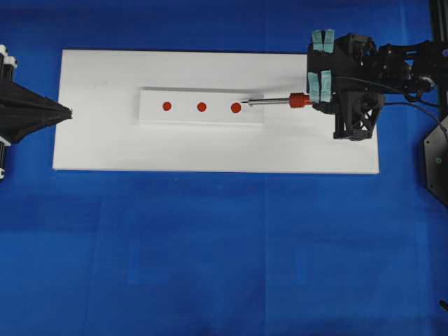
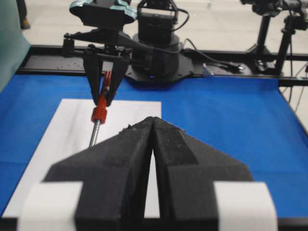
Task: Touch the tip of the soldering iron to the mark.
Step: 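Lower the iron tip onto the rightmost red dot and hold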
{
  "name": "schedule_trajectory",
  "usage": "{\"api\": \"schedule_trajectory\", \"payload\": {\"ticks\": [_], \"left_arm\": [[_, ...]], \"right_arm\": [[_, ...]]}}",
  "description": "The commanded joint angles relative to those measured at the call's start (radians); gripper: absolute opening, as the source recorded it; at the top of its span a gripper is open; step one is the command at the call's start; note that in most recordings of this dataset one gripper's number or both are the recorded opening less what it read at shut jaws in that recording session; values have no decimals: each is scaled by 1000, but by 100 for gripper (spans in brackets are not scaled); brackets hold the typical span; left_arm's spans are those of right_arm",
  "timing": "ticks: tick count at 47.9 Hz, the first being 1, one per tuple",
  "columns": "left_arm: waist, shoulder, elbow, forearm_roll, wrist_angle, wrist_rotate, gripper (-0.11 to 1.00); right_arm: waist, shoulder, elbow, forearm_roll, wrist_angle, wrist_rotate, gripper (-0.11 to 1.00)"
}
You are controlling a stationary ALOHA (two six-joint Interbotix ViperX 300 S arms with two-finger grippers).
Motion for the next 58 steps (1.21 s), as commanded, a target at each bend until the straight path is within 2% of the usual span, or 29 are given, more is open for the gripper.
{"api": "schedule_trajectory", "payload": {"ticks": [1, 58], "left_arm": [[-2, 6, -9, 2, -8, 0, 0], [-2, 8, -9, 2, -6, 2, 0]], "right_arm": [[5, 3, -8, 5, -23, 2, 6], [9, 51, -8, 6, -34, 2, 6]]}}
